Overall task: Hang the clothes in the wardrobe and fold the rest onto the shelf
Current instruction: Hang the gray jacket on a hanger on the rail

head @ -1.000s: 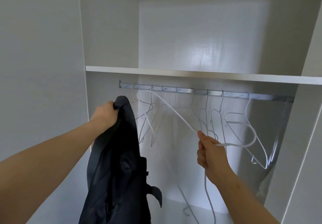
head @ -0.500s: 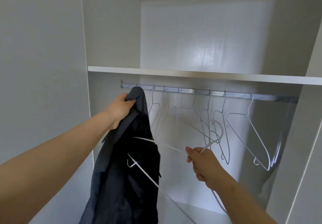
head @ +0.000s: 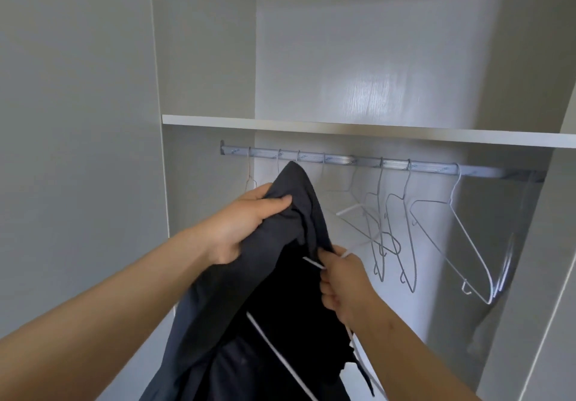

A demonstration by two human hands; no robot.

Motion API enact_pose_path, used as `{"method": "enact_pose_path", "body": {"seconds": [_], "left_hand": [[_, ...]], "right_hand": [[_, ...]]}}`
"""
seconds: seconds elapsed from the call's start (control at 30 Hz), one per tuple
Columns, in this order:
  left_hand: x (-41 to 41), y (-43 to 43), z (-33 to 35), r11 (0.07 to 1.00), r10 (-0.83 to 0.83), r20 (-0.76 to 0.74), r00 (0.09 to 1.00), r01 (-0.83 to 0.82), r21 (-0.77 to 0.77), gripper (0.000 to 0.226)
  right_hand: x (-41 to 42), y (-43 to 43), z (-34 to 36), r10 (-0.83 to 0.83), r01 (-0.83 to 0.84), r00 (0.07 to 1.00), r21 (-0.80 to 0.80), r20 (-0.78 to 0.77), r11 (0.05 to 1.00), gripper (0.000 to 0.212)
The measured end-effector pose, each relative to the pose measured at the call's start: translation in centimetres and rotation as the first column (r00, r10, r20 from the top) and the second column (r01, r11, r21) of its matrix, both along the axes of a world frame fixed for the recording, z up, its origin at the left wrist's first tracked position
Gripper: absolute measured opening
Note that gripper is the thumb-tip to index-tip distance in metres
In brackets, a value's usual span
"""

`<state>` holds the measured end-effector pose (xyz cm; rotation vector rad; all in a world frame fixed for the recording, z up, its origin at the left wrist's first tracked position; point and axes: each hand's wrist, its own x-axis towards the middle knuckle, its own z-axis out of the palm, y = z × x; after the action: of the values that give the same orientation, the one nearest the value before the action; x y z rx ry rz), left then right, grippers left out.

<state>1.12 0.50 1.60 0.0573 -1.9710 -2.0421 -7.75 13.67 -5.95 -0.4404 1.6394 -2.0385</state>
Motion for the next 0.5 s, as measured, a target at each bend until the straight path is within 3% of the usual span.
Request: {"method": "enact_pose_path", "body": {"seconds": [0.1,0.17,0.2,0.27,0.3,0.33,0.4,0.5], "left_hand": [[1.5,-2.2,-0.2,0.964,-0.037,0.255,0.966,0.102,-0.246,0.029],[1.9,-2.6,-0.8,0.827,0.086,0.357,0.930,0.133,-0.546,0.025],[1.7,-2.6,-1.2,0.663,0.196,0.318,0.928,0.113,-0.740,0.026],[1.3,-2.7,-2.0,0.161,0.390,0.041,0.920,-0.025,-0.987,0.049],[1.1,-2.6,-2.3,-0.017,0.383,-0.129,0.915,-0.132,-0.991,0.066],[0.9,-2.4,-2.6,-0.093,0.325,-0.237,0.916,-0.218,-0.971,0.081],[0.3,-1.6,-3.0,-0.109,0.181,-0.288,0.940,-0.272,-0.956,0.097],[-1.0,-0.3,-3.1,0.049,0.148,-0.339,0.929,-0.350,-0.936,0.075]], "right_hand": [[-0.5,0.7,0.7,-0.088,0.087,0.995,-0.027,-0.047,0.996,0.022],[-0.7,0.8,1.4,-0.104,0.103,0.988,-0.017,-0.115,0.995,0.023],[-0.7,0.7,1.9,-0.098,0.099,0.983,-0.007,-0.155,0.995,0.024],[-0.4,0.4,2.8,-0.075,0.079,0.971,0.007,-0.226,0.997,0.029],[-0.3,0.3,3.2,-0.063,0.067,0.964,0.009,-0.259,0.998,0.032],[-0.2,0.2,3.5,-0.050,0.055,0.955,0.009,-0.291,0.998,0.034],[0.0,0.0,4.0,-0.029,0.030,0.938,-0.005,-0.345,1.000,0.034],[0.3,0.0,4.5,-0.024,-0.005,0.923,-0.074,-0.383,0.997,0.044]]}}
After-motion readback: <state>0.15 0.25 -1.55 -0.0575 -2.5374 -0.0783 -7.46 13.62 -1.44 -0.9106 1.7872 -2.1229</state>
